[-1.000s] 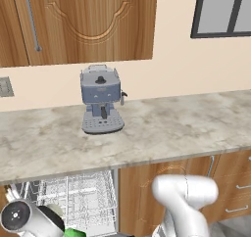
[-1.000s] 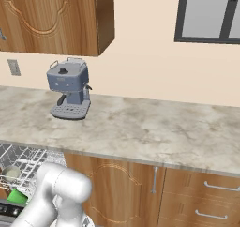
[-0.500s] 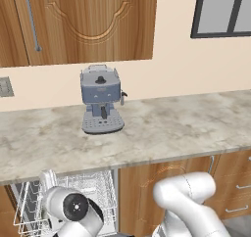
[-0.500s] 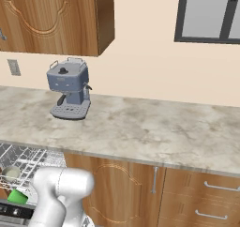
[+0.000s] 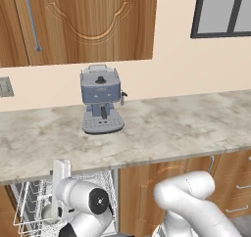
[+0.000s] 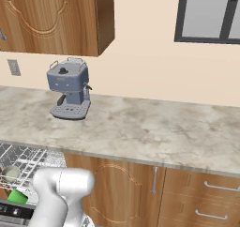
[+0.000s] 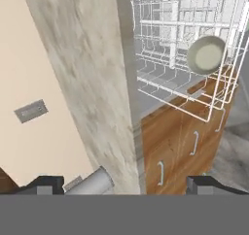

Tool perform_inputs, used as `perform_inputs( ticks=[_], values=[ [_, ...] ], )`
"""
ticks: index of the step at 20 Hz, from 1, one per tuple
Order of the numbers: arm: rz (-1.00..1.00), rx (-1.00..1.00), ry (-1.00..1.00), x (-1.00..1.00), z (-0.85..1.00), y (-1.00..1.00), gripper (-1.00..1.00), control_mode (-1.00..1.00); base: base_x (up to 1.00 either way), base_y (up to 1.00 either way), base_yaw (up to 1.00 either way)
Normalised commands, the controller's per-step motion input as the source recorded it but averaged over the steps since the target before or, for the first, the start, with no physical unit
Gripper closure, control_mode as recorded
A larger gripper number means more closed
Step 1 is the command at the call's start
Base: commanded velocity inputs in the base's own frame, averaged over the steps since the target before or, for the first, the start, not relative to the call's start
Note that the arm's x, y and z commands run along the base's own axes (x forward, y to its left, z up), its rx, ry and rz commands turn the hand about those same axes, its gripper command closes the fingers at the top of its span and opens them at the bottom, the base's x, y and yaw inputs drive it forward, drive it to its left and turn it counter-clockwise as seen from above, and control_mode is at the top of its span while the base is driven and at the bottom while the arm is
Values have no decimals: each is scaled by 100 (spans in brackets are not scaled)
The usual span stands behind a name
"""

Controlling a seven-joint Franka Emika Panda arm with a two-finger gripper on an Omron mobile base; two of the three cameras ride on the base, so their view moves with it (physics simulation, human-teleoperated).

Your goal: Pick up the cup and bowl from the counter, place them in the dishwasher, and close the dishwasher door.

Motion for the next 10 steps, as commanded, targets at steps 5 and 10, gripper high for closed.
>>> perform_inputs(
  ticks=[5, 10],
  values=[
    [-6, 33, 0, -2, 9, 0, -100, -100, 0, 0, 0],
    [-9, 32, 1, -1, 32, 0, -100, -100, 0, 0, 0]
  ],
)
